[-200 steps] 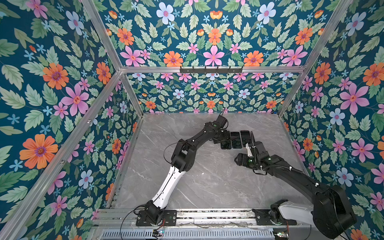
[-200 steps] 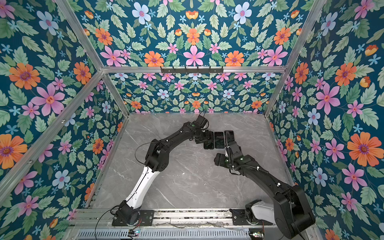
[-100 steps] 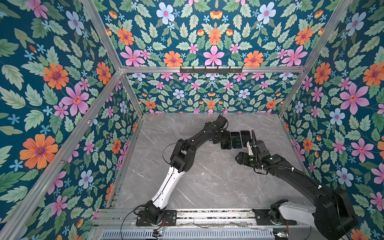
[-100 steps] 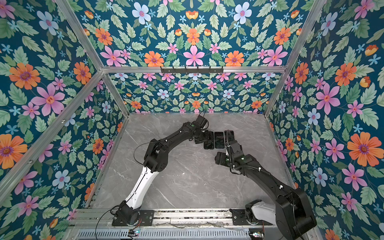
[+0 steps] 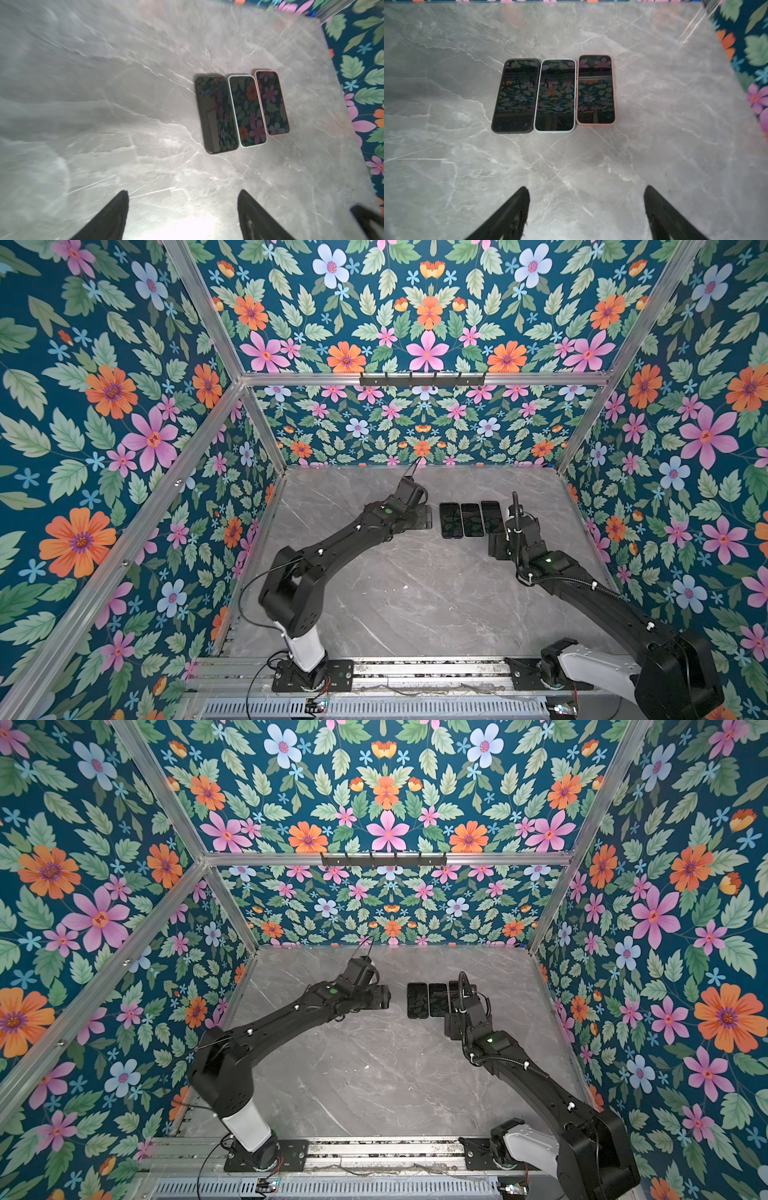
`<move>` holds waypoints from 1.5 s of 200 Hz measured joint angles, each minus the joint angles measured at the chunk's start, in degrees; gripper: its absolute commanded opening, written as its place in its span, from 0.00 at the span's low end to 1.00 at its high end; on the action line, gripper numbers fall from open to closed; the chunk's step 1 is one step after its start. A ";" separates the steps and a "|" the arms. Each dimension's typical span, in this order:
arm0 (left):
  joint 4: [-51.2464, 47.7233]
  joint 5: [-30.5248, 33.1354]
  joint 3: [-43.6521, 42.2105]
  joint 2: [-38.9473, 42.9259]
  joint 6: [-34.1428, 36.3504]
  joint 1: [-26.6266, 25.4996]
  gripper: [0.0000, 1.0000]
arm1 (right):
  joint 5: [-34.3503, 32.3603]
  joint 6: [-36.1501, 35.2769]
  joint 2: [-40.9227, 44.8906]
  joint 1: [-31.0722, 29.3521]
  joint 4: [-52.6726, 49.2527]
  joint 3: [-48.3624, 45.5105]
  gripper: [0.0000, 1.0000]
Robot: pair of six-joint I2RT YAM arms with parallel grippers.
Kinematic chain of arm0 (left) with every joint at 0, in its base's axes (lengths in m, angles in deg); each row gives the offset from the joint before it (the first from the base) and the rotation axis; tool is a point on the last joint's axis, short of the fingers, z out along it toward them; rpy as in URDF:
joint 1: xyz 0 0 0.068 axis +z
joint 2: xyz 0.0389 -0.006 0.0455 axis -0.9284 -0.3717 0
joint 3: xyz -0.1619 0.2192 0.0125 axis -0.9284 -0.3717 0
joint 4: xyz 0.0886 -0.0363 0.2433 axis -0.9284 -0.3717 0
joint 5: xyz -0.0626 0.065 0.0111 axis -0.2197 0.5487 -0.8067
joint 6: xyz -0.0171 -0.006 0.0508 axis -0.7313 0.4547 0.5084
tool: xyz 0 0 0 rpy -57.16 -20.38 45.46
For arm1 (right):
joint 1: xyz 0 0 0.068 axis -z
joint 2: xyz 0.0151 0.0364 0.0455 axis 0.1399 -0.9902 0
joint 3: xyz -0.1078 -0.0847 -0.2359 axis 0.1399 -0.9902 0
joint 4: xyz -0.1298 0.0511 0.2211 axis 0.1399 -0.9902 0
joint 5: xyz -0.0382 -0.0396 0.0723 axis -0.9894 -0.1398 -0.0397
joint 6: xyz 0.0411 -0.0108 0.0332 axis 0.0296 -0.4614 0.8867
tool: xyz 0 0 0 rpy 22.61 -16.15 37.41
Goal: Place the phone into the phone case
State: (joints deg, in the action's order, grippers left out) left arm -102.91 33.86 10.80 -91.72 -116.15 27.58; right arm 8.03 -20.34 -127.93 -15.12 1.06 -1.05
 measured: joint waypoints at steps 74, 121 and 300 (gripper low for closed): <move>18.75 9.07 -27.65 25.62 9.60 0.22 0.77 | 1.44 -16.41 -2.80 6.95 31.19 -20.11 0.83; 40.61 11.50 -45.90 28.85 19.80 0.74 0.60 | 10.14 -17.86 -9.53 15.13 48.30 -23.89 0.85; 89.29 -10.67 -60.61 3.06 25.66 45.00 1.00 | 24.79 -11.69 -17.53 24.61 61.18 -23.89 0.99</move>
State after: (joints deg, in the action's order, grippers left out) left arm -13.62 23.19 -49.81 -88.66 -90.49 72.58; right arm 32.82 -32.03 -145.46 9.50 62.24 -24.94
